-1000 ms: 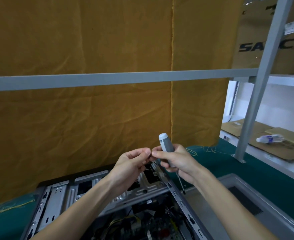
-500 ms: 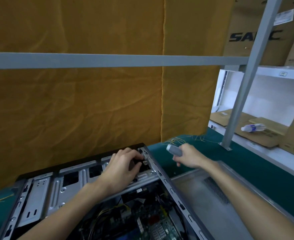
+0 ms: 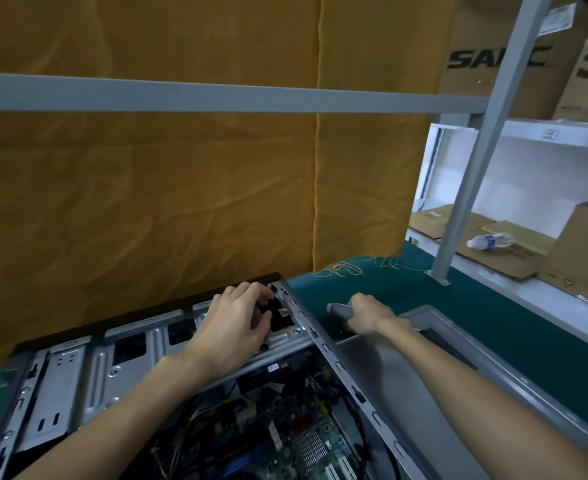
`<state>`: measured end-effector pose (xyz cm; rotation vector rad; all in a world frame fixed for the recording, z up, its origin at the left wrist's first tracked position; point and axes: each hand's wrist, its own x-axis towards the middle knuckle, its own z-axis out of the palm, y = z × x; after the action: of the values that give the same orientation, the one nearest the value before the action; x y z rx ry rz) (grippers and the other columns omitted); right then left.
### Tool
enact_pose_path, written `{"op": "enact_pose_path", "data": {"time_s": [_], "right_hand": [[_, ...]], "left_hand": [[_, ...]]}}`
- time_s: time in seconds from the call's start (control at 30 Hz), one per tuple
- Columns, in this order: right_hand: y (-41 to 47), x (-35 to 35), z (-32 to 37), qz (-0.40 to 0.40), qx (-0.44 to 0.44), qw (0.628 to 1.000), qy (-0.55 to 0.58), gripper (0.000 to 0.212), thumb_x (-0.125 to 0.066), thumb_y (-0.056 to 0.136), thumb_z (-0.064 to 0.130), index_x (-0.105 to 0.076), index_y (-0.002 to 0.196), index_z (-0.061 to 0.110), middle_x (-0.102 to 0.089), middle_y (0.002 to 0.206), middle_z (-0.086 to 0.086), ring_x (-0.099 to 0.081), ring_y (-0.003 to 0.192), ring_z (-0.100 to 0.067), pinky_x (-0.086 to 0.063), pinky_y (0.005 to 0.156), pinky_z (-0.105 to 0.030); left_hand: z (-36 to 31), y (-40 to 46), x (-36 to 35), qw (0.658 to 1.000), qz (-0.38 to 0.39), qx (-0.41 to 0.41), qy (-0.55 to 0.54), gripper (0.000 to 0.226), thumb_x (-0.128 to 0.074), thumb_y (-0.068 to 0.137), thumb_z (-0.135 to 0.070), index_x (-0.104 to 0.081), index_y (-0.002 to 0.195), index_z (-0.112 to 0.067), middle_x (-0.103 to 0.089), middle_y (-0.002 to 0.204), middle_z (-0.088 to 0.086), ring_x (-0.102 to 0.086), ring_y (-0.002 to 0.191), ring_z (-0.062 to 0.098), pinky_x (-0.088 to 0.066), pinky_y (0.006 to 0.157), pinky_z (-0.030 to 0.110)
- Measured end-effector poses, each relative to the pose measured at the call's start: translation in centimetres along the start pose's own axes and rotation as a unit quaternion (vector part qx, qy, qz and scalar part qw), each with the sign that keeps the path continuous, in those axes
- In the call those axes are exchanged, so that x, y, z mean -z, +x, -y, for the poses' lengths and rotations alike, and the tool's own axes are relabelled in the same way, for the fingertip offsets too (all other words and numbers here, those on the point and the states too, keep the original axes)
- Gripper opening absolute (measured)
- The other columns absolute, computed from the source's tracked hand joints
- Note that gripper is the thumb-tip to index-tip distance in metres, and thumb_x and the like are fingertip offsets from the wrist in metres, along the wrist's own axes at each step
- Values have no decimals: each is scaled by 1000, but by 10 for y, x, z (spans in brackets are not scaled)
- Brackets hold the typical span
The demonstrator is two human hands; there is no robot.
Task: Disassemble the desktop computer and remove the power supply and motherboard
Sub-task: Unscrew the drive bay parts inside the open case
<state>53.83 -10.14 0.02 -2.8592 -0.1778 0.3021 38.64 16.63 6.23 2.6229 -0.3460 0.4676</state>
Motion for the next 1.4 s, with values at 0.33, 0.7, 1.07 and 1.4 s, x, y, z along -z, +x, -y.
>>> {"op": "enact_pose_path", "data": {"time_s": [0.33,0.7,1.07,1.4], "right_hand": [[-110,107,129,-111,171,836,510,55,-56,95,65,-66,91,11,-51,58,5,-45,48,-9,-37,45,-21],[-154,86,227,-40,243,648,721,43,-45,105,49,-58,92,10,-51,64,1,-47,52,-13,-41,49,-27],[-151,56,226,-8,298,660,690,49,-40,102,57,-50,91,10,-46,64,-2,-43,54,-16,-40,54,-31],[-157,59,226,-15,301,670,678,48,-41,102,57,-51,95,10,-46,66,-3,-44,55,-17,-41,55,-31]], "left_hand": [[5,-9,45,990,32,37,-129,19,-58,102,-22,-71,114,-27,-69,106,-20,-63,101,-2,-49,83,15],[4,-44,70,946,64,2,-316,29,-69,95,-7,-70,123,-14,-79,100,-2,-75,96,14,-57,87,23],[23,-59,52,949,59,19,-309,25,-70,94,-10,-74,113,-27,-79,98,-9,-75,93,10,-58,81,21],[22,-56,48,942,57,11,-330,23,-69,96,-10,-76,112,-25,-79,98,-8,-75,94,10,-57,80,19]]}}
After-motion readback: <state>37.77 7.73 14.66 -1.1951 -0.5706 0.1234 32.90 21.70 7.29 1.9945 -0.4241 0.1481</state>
